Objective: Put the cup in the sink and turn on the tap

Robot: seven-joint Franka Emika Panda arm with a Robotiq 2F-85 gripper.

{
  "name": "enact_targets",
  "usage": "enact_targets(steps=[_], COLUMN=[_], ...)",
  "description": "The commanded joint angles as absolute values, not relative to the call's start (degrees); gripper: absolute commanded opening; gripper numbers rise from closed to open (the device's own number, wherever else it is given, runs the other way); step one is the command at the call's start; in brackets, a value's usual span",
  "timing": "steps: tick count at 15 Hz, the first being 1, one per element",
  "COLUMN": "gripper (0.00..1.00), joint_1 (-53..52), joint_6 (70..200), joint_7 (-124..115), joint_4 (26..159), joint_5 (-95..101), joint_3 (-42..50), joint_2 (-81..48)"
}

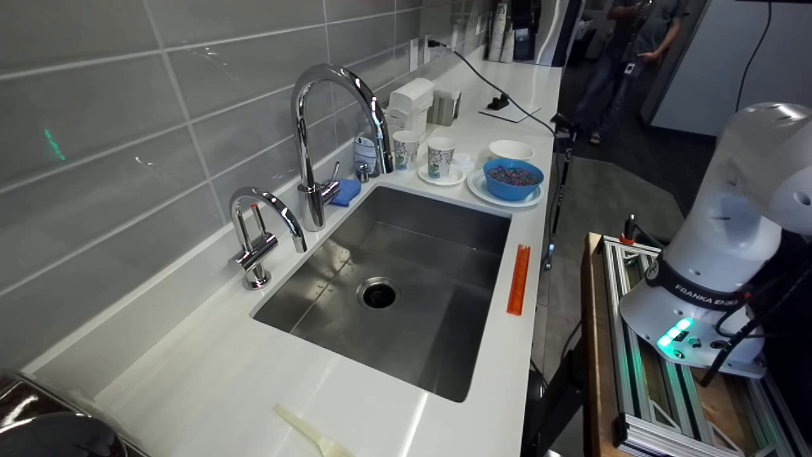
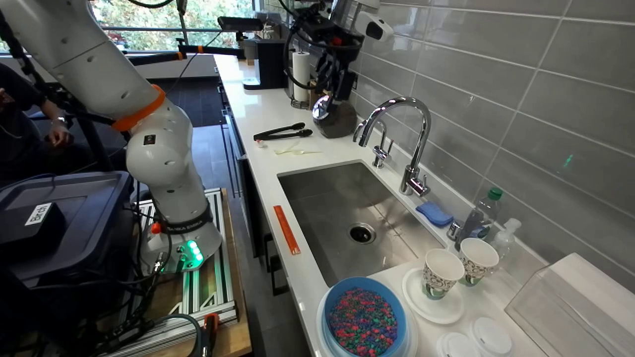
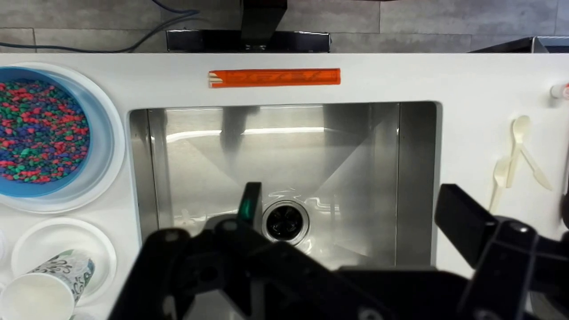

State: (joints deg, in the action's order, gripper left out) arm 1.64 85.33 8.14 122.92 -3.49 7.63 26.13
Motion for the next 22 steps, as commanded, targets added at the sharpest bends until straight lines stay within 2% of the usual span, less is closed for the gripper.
enact_targets(steps=[1,5,15,22], gripper=[1.00,1.00,1.00,1.00], joint_1=[2.3,4.2,9.6,12.9], joint_6=[85.2,91.2,119.6,125.2], joint_7=[8.4,3.9,-3.7,-4.2], joint_4=[122.8,121.6,120.6,117.2], joint_5=[-3.7,-5.9,-9.9,-9.5], joint_3=[7.1,8.5,11.6,14.3], joint_2=[26.0,23.1,11.1,2.6])
